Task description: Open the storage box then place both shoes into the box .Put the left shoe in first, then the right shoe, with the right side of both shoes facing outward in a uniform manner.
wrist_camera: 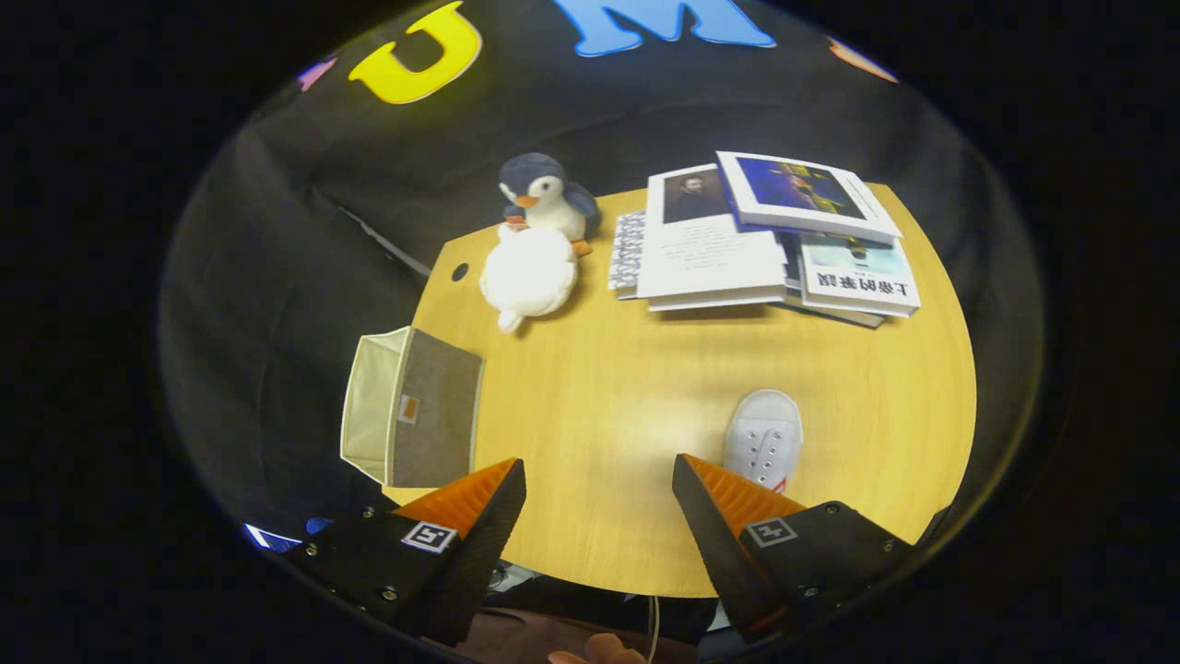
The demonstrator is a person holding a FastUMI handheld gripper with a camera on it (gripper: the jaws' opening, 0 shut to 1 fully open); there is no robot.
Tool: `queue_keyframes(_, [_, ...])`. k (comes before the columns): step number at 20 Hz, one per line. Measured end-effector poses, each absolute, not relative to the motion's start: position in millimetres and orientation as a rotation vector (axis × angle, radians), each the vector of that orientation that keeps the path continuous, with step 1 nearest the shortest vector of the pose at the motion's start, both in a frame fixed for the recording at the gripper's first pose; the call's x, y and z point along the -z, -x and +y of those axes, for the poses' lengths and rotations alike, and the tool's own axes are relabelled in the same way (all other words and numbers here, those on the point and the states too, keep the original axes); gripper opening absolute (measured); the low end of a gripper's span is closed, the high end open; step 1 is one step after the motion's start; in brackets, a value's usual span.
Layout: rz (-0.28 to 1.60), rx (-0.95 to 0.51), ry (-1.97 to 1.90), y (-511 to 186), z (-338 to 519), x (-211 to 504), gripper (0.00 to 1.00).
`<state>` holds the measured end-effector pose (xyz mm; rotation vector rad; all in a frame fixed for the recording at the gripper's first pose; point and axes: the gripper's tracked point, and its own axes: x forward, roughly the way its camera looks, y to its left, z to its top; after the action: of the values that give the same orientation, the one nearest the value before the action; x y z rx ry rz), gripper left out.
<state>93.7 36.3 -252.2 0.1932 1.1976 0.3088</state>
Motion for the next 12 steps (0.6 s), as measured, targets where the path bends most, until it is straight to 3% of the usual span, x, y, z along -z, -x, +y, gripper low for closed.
queue_keyframes(8, [1.279, -0.087, -0.217, -62, -61, 312, 0.98])
queue_keyframes(12, [1.340, -0.047, -0.201, -46, -87, 349, 0.98])
